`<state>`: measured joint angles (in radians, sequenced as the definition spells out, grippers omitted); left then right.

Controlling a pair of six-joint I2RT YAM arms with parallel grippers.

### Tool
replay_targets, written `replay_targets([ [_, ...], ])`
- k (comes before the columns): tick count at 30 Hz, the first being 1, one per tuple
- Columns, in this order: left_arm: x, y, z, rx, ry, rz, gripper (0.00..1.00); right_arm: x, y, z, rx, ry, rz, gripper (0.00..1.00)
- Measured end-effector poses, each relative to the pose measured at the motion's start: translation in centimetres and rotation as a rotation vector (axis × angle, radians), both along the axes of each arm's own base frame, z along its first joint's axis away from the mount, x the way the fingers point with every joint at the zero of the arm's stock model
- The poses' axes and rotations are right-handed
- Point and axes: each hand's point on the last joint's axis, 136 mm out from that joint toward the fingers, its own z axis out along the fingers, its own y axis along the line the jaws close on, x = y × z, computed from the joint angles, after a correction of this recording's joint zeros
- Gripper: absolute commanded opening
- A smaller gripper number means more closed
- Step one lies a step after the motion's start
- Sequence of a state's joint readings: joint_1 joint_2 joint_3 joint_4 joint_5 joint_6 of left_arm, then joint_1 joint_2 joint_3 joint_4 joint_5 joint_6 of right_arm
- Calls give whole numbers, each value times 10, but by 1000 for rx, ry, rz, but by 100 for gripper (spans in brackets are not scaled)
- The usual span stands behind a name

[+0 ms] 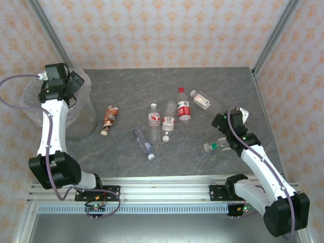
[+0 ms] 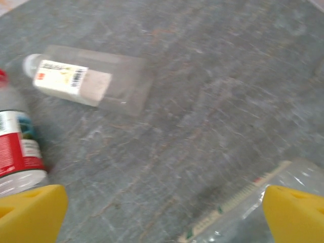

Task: Put the plastic bottles in the bin

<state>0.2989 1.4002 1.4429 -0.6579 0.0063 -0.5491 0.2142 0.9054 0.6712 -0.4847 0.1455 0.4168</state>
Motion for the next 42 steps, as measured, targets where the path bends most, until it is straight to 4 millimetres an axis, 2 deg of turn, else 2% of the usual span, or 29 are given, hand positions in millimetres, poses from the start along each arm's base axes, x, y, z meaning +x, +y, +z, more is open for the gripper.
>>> replay_targets([
  [6,-1,-30,23,5,-99,-105,100,-15,-23,-7,38,39,-130,99],
  [12,6,-85,54,47,-196,-285,100,-27,-36,-5,101,18,-234,99],
  [16,12,-120,62,42,-245,-406,100,-38,-49,-13,136,49,-316,99],
  [19,14,-138,62,33,-279,-462,100,-49,-55,-28,165,136,-369,99],
  [23,12,-149,55,11,-308,-502,100,-60,-61,-44,186,268,-450,100],
  [27,11,-151,53,8,-321,-513,100,-60,-63,-57,195,354,-504,100],
  [31,10,-159,54,-9,-341,-549,100,-51,-64,-72,196,429,-544,100],
  [35,10,-171,43,-42,-332,-595,100,-37,-67,-84,223,442,-596,97],
  [42,11,-192,34,-74,-308,-661,100,-31,-73,-117,355,448,-684,90],
])
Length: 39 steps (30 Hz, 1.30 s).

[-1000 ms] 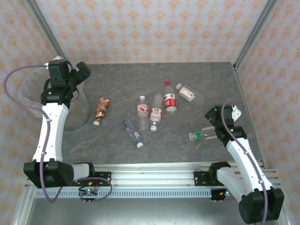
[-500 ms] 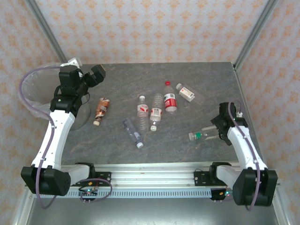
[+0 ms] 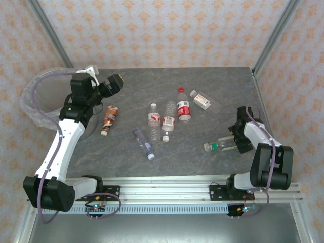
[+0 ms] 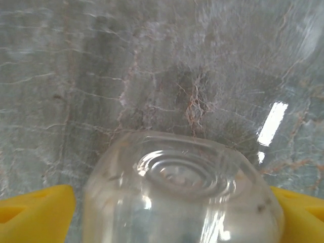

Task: Put the plastic bottles in the bin

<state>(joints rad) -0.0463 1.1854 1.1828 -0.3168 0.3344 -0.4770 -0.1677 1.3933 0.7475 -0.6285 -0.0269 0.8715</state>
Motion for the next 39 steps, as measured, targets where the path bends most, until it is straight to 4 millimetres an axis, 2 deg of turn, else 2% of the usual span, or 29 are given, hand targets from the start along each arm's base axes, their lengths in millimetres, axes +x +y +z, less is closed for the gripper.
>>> replay_targets([
  [3,0,-2,-6,1,21,-5,100,-2,0,-12,40,-4,-27,87],
  [6,2,-5,-12,1,39,-11,100,-6,1,-18,47,1,-33,78],
  [13,-1,-18,-17,17,56,-34,100,-14,-2,-18,20,-21,-36,62],
  [20,-2,-15,-15,35,46,-11,100,-14,-3,-12,1,-90,-27,47],
  [25,-3,-15,-15,41,45,-9,100,-6,-4,7,-42,-184,40,35],
  [31,-1,-15,-19,44,57,-2,100,8,5,47,-69,-419,145,30],
  [35,2,-22,-27,44,77,-21,100,24,27,75,-53,-562,255,30],
  [39,5,-33,-35,54,102,-51,100,37,61,88,-11,-637,386,30],
])
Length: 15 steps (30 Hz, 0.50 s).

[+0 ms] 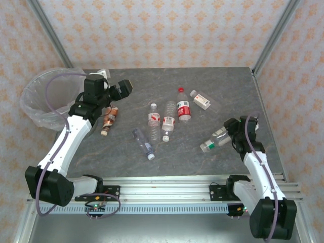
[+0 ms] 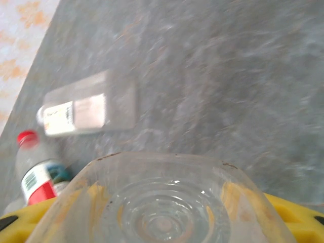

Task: Put the plastic bottles in the bin

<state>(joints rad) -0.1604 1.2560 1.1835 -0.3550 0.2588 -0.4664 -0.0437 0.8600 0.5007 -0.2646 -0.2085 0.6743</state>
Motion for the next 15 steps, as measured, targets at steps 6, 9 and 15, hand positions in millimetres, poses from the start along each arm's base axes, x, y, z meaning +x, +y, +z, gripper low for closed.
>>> replay_targets([
  [6,0,-22,-7,6,16,-78,100,21,55,22,30,-125,188,31],
  [9,0,-38,-7,-36,15,-151,100,31,82,30,45,-173,266,31],
  [15,2,-80,-31,-122,79,-334,100,51,129,52,78,-247,387,32],
])
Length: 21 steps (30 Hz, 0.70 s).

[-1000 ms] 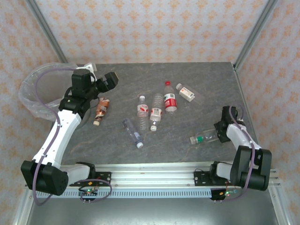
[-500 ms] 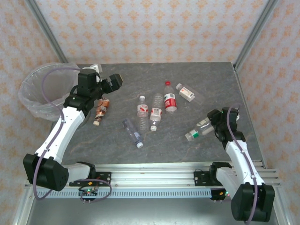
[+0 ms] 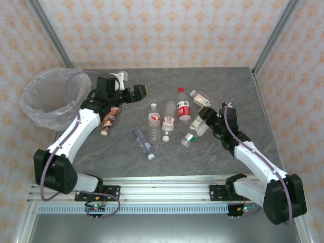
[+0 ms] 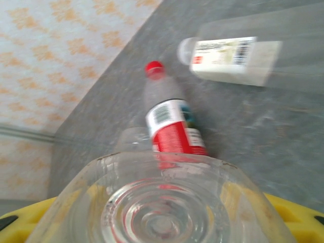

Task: Put the plastic bottles in the bin

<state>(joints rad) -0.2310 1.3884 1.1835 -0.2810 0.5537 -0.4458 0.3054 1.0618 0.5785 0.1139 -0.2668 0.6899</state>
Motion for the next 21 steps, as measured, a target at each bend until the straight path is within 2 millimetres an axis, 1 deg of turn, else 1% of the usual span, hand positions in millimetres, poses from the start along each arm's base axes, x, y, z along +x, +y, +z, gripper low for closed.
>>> replay_targets([
  [3,-15,-26,-11,1,16,-110,100,10,24,18,31,-57,63,32],
  [6,-32,-53,-12,3,-2,-231,100,19,44,35,68,-112,113,31],
  [9,-46,-74,-9,3,-29,-336,100,26,61,48,91,-140,157,31],
  [11,-53,-84,-8,7,-46,-385,98,29,72,55,100,-148,187,31],
  [14,-59,-92,-9,25,-69,-426,95,30,86,68,117,-169,227,31],
  [18,-63,-103,-19,62,-83,-490,91,28,98,85,137,-204,262,31],
  [21,-70,-116,-28,65,-79,-584,89,27,103,91,143,-218,277,31],
])
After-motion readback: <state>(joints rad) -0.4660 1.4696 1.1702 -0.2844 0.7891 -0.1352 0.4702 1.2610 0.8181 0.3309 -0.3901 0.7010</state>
